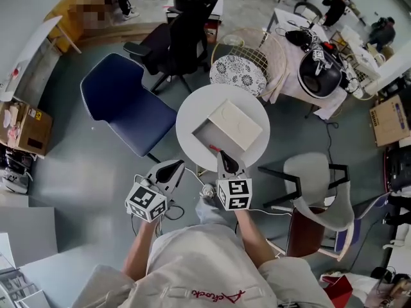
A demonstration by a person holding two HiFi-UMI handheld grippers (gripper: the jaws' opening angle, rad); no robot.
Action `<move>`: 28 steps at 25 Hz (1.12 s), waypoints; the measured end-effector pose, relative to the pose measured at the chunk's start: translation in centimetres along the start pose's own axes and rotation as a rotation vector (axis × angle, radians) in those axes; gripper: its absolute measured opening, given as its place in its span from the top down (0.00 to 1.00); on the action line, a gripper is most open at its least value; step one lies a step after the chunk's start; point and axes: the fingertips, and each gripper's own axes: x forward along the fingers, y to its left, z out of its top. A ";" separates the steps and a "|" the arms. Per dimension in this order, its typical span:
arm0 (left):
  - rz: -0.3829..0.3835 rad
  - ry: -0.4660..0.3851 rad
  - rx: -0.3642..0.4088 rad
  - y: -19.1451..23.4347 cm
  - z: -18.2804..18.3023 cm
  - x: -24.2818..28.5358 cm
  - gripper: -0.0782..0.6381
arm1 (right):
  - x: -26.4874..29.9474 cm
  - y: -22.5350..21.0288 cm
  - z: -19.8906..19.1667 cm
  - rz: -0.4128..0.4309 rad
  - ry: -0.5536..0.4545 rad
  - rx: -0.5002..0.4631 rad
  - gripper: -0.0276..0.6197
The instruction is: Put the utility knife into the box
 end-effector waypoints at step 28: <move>-0.089 -0.065 0.085 -11.9 -2.6 -14.1 0.87 | -20.1 10.9 -3.9 -0.104 -0.131 -0.008 0.93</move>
